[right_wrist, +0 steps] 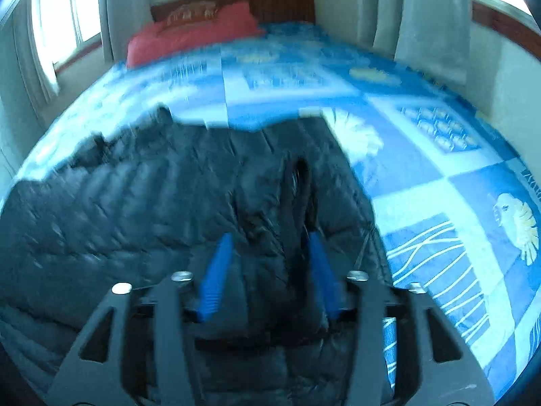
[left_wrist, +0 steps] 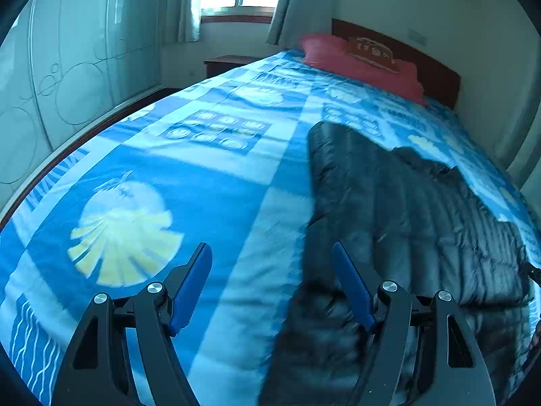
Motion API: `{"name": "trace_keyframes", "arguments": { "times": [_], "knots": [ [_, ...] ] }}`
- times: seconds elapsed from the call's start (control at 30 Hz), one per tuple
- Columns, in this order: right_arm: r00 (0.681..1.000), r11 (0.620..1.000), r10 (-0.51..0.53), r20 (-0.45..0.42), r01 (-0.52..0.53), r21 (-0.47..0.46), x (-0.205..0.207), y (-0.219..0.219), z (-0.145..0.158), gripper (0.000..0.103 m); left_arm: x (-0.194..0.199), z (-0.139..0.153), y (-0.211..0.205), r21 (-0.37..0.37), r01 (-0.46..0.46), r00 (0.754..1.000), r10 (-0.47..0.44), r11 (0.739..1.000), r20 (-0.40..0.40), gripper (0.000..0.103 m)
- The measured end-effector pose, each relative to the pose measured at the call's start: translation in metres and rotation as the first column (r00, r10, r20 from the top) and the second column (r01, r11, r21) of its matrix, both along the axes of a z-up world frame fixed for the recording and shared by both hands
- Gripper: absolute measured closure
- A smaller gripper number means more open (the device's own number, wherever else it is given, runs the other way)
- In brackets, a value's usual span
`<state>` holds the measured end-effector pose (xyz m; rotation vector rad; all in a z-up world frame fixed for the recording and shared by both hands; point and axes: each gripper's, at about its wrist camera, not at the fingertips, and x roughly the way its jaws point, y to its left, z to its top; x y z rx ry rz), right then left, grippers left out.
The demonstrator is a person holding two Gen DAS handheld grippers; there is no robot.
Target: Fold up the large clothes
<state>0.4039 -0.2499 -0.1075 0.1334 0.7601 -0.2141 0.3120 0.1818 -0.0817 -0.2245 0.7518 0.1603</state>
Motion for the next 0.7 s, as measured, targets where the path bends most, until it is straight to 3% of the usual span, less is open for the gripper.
{"name": "trace_keyframes", "arguments": {
  "times": [0.13,0.27,0.37,0.47,0.6,0.7],
  "knots": [
    [0.994,0.994,0.105,-0.020,-0.105,0.017,0.008,0.027,-0.004,0.051,0.021,-0.001,-0.014,0.011,0.036,0.999,-0.037,0.999,0.004,0.030],
    [0.981,0.989,0.141,-0.133,-0.145,-0.018,0.023,0.042,-0.043,0.050,0.046,-0.028,-0.026,0.067,0.052,0.992,-0.044,0.996,-0.118,0.030],
    [0.983,0.990,0.139,-0.120,-0.140,-0.005,0.023,0.040,-0.045,0.050,0.056,-0.049,-0.029,0.068,0.075,0.980,-0.061,0.995,-0.190,0.029],
    [0.984,0.989,0.145,-0.099,-0.142,0.029,0.021,0.037,-0.029,0.050,0.049,-0.036,-0.024,0.070,0.065,0.983,-0.052,0.995,-0.175,0.030],
    [0.992,0.992,0.117,-0.051,-0.114,0.054,0.037,0.027,-0.012,0.048,0.041,-0.002,-0.028,0.077,0.065,0.995,-0.059,0.995,-0.076,0.030],
    [0.994,0.994,0.096,-0.059,-0.093,0.059,0.061,0.023,-0.018,0.047,0.065,0.002,-0.038,0.095,0.094,0.995,-0.089,0.991,-0.054,0.030]
  ]
}}
